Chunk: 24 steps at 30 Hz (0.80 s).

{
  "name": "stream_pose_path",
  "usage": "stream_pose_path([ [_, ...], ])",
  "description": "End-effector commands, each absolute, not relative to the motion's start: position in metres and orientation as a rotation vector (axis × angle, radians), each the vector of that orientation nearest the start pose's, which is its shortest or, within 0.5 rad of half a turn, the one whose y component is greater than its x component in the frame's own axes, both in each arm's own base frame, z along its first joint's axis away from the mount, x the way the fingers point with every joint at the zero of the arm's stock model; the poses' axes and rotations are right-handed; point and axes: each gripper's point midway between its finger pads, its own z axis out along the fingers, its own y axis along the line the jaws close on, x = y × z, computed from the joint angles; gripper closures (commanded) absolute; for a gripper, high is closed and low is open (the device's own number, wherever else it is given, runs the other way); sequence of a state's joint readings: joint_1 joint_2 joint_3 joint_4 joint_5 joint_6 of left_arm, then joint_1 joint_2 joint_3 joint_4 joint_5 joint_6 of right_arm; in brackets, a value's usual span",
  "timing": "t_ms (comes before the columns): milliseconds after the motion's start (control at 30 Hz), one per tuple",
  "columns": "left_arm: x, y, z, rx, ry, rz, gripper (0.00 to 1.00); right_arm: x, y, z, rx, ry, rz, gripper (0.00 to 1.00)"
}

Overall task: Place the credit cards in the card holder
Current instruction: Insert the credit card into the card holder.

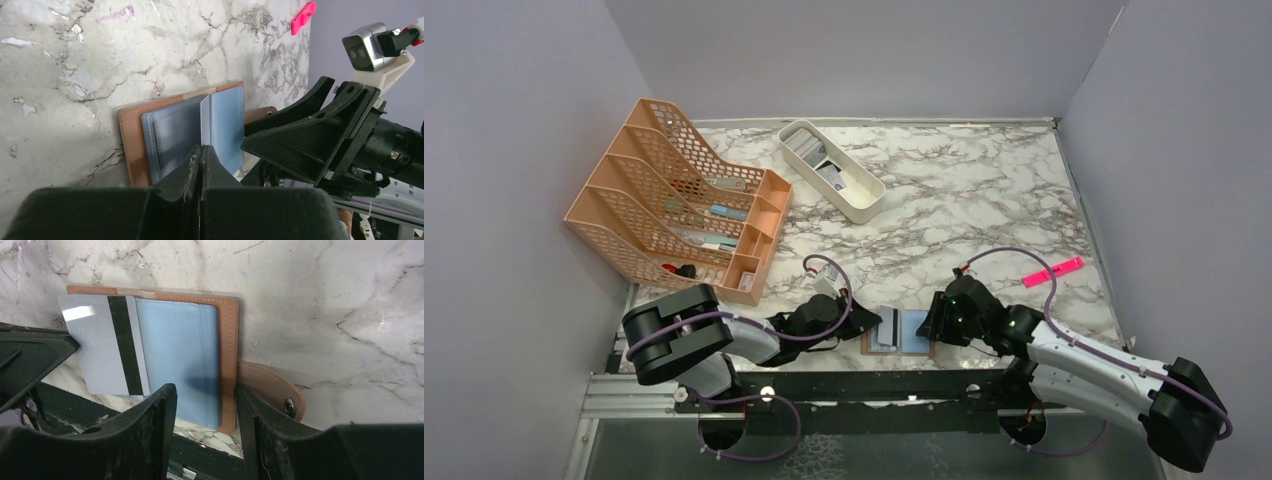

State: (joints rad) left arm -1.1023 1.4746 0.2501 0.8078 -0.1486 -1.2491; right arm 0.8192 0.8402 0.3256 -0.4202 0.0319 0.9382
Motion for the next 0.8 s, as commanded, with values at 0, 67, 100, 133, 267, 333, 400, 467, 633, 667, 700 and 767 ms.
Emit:
stream_pose_path([
  [0, 0.149, -0.334, 0.05, -0.259, 2.233, -1.299, 0.98, 0.126, 0.179, 0.023, 0.162, 2.63, 0.654, 0.48],
  [67, 0.147, -0.337, 0.048, -0.248, 2.245, -1.301, 0.98, 0.126, 0.179, 0.023, 0.162, 2.63, 0.654, 0.48],
  [100, 0.146, -0.338, 0.047, -0.241, 2.249, -1.3, 0.98, 0.126, 0.178, 0.023, 0.162, 2.629, 0.654, 0.49],
  [133, 0.146, -0.339, 0.047, -0.234, 2.248, -1.3, 0.98, 0.126, 0.178, 0.023, 0.162, 2.631, 0.653, 0.49],
  [267, 0.144, -0.34, 0.047, -0.219, 2.252, -1.3, 0.98, 0.125, 0.178, 0.022, 0.162, 2.634, 0.654, 0.49],
  [333, 0.143, -0.34, 0.045, -0.218, 2.257, -1.298, 0.98, 0.124, 0.178, 0.021, 0.16, 2.638, 0.657, 0.49],
  [400, 0.141, -0.34, 0.042, -0.213, 2.268, -1.296, 0.99, 0.124, 0.179, 0.021, 0.162, 2.637, 0.662, 0.49],
  [467, 0.14, -0.341, 0.04, -0.207, 2.277, -1.293, 1.0, 0.124, 0.179, 0.021, 0.159, 2.639, 0.663, 0.49],
  [633, 0.138, -0.346, 0.04, -0.166, 2.28, -1.292, 1.0, 0.124, 0.179, 0.021, 0.16, 2.635, 0.664, 0.5],
  [667, 0.138, -0.347, 0.04, -0.156, 2.281, -1.293, 1.0, 0.124, 0.179, 0.021, 0.16, 2.636, 0.663, 0.5],
  [700, 0.137, -0.348, 0.04, -0.144, 2.283, -1.294, 1.0, 0.124, 0.179, 0.021, 0.158, 2.635, 0.663, 0.5],
  [767, 0.135, -0.348, 0.038, -0.128, 2.294, -1.295, 1.0, 0.124, 0.179, 0.022, 0.158, 2.635, 0.663, 0.5],
])
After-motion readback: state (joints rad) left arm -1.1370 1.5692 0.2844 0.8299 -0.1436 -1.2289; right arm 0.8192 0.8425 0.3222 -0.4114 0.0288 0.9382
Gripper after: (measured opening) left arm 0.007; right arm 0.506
